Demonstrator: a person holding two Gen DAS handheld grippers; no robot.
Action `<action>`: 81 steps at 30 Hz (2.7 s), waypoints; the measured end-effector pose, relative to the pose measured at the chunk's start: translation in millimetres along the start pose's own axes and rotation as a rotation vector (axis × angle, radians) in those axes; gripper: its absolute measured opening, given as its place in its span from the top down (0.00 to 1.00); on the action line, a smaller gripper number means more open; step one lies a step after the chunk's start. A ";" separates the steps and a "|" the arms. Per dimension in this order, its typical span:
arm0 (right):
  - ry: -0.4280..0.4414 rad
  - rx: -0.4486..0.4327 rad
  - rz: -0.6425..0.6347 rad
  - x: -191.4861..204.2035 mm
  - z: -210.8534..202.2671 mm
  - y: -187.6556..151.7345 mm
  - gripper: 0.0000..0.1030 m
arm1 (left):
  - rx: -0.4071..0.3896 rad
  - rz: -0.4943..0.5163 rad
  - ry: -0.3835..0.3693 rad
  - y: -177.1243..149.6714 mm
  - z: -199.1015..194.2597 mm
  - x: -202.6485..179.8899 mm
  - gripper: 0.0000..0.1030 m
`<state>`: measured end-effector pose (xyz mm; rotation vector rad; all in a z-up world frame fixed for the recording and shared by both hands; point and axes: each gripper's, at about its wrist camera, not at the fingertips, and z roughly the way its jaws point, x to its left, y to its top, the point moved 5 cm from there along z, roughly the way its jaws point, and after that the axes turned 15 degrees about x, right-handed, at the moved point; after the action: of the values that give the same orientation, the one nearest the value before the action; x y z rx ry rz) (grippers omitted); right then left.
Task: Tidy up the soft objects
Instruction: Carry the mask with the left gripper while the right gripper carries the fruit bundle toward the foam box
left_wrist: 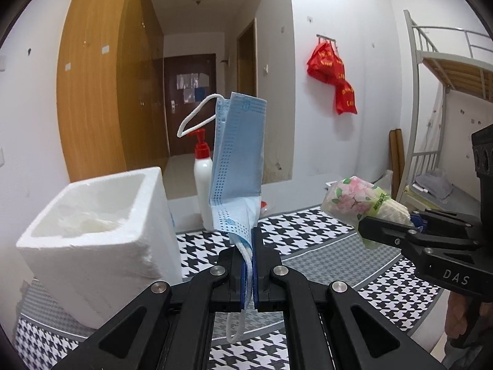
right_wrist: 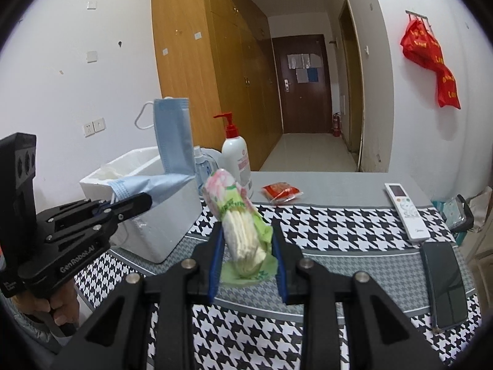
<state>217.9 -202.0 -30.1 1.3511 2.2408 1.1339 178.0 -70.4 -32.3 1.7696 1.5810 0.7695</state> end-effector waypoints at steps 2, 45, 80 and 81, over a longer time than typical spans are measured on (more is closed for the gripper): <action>0.002 -0.012 -0.002 5.3 -1.9 1.9 0.67 | -0.014 0.000 0.002 1.4 -6.2 3.6 0.97; 0.141 -0.096 -0.172 109.8 5.2 61.6 0.67 | -0.136 -0.122 0.193 14.5 -79.1 111.9 0.97; 0.143 -0.019 -0.243 143.6 46.3 88.3 0.67 | -0.040 -0.141 0.203 27.4 -49.8 154.8 0.97; 0.139 -0.018 -0.244 143.5 46.6 88.5 0.67 | -0.035 -0.141 0.201 28.0 -47.2 155.9 0.97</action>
<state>225.7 -36.7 26.5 0.9850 2.4057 1.1881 175.4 86.1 21.0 1.5763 1.7908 0.9232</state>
